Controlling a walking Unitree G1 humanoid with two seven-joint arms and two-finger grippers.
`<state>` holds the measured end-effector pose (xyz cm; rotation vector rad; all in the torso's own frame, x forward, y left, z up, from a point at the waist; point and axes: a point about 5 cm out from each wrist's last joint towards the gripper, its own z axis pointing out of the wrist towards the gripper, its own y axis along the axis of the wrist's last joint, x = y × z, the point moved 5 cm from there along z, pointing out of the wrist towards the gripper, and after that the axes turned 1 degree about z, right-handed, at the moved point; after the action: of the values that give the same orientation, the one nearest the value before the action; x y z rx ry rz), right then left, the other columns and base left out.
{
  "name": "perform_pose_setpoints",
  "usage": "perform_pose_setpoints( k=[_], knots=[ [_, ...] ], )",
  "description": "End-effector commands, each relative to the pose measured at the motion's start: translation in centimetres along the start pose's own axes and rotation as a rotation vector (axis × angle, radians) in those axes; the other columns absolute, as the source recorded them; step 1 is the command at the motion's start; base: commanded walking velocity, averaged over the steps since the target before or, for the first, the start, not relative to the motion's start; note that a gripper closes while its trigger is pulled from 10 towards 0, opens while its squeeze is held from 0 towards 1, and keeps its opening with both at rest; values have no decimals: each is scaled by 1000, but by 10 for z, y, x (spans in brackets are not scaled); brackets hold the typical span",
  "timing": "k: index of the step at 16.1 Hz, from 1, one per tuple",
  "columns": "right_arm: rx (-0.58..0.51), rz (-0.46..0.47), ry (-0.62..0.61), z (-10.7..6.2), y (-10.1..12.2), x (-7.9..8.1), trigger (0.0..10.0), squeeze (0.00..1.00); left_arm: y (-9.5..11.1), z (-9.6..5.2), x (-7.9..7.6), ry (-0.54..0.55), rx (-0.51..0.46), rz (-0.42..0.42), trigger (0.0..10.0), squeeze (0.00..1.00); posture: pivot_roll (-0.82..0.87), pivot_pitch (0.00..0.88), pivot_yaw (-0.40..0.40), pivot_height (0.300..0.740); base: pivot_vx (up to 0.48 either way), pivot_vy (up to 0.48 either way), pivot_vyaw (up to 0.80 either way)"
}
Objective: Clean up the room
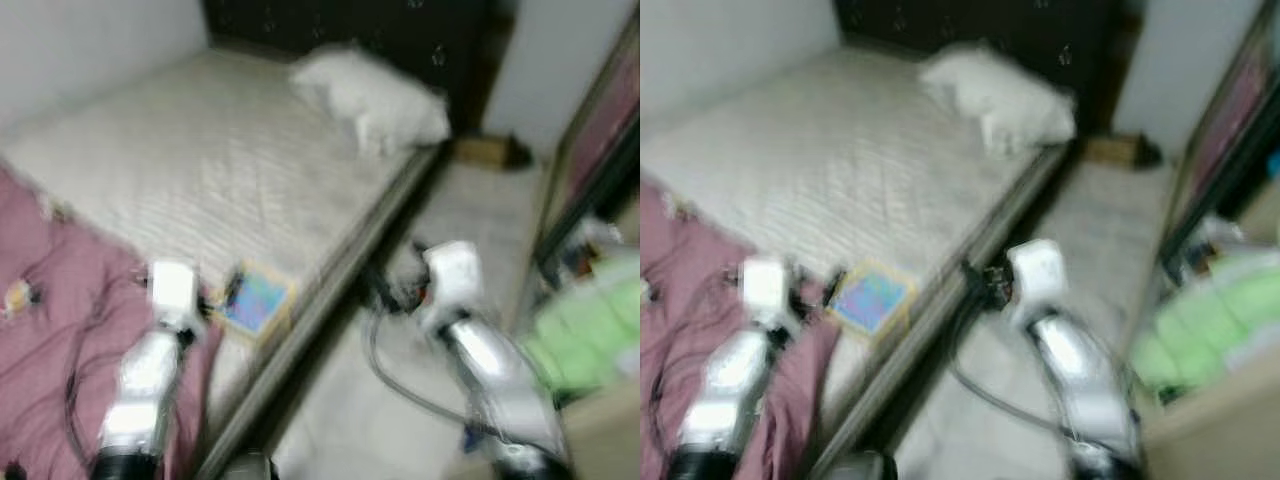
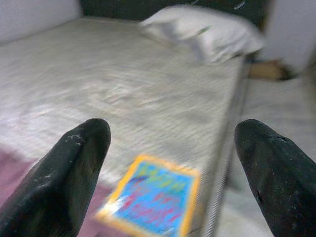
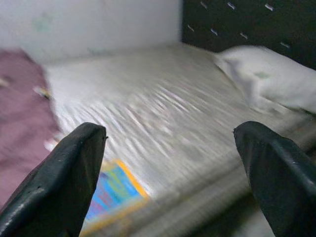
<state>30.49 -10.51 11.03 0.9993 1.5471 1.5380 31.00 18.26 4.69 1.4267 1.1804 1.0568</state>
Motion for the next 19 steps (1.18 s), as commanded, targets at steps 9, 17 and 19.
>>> perform_pose_setpoints(
  k=[9,17,19],
  knots=[
    [-50,0,-174,1,7,-28,10000,0,7,3,3,18,-28,36,10000,0,-57,0,26,740,0,0,800],
    [-67,-10,-213,4,10,-33,10000,0,7,5,10,52,-33,55,10000,0,-54,0,23,740,0,0,800],
    [-71,-13,-216,5,10,-34,10000,0,8,6,8,46,-39,51,10000,0,-52,0,25,740,0,0,800]
  ],
)
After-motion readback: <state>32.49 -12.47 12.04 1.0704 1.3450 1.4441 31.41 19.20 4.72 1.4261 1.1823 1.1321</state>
